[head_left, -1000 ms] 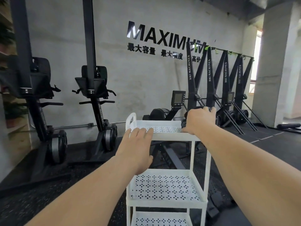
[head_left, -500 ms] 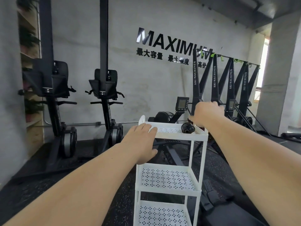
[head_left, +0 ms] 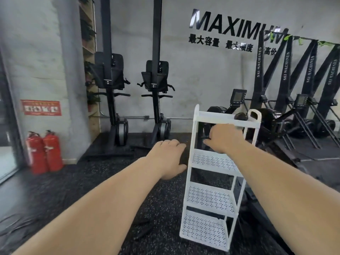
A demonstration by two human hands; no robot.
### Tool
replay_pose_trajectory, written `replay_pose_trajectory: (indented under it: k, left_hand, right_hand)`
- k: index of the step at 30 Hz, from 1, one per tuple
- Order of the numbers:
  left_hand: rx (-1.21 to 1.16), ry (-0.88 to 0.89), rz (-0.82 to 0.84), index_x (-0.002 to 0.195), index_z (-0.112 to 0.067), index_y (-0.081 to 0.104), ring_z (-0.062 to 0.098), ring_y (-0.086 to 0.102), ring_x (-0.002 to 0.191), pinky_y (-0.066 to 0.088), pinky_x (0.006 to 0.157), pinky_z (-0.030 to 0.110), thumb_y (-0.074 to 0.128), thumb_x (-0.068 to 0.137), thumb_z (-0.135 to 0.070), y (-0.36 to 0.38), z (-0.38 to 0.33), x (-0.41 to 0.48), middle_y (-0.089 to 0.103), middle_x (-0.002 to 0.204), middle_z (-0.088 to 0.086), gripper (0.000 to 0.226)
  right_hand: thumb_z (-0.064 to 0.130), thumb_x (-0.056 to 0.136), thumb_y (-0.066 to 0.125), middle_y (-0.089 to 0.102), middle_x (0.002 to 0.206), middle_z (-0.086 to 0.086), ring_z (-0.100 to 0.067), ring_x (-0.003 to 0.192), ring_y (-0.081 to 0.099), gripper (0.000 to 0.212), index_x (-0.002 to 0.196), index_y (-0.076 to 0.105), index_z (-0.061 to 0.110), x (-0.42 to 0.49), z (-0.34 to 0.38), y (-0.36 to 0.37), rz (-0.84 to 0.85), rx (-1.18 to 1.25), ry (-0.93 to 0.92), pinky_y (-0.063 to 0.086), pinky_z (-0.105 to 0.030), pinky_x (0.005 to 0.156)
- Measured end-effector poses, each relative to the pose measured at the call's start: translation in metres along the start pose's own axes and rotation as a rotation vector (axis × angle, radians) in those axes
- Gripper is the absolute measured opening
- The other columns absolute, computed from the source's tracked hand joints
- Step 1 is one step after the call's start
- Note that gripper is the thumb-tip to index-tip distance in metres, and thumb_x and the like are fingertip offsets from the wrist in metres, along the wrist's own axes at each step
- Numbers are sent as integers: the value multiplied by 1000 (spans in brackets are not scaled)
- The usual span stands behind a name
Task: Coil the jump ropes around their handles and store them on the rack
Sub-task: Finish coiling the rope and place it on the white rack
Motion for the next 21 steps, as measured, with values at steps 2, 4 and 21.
replay_pose_trajectory:
  k: [2,4,21]
  left_hand:
    - [-11,-35,41,168,-20,27,31,39,151,32,125,48,57,103,-56,20,9,-29,36,168,7,80]
    - [-15,-72,92,167,-20,29,32,41,150,35,124,48,58,103,-57,43,18,-57,38,166,8,80]
    - [-178,-328,464,168,-22,25,34,41,148,35,123,51,56,103,-58,261,113,-206,37,164,7,80]
  right_hand:
    - [69,92,62,70,103,-6,-34,107,65,49,100,68,22,-27,31,21,44,37,-70,55,-46,93]
    - [69,92,63,72,115,-6,-33,114,64,51,115,71,24,-53,61,43,71,48,-133,53,-45,95]
    - [64,96,62,69,126,-4,-31,123,58,49,129,68,28,-160,220,255,498,-16,-391,49,-44,98]
Point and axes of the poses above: each hand's wrist, its own x-axis towards the middle knuckle, its own y-axis out of the palm, z = x × y, the point moved 5 cm from there along x, towards the middle knuckle
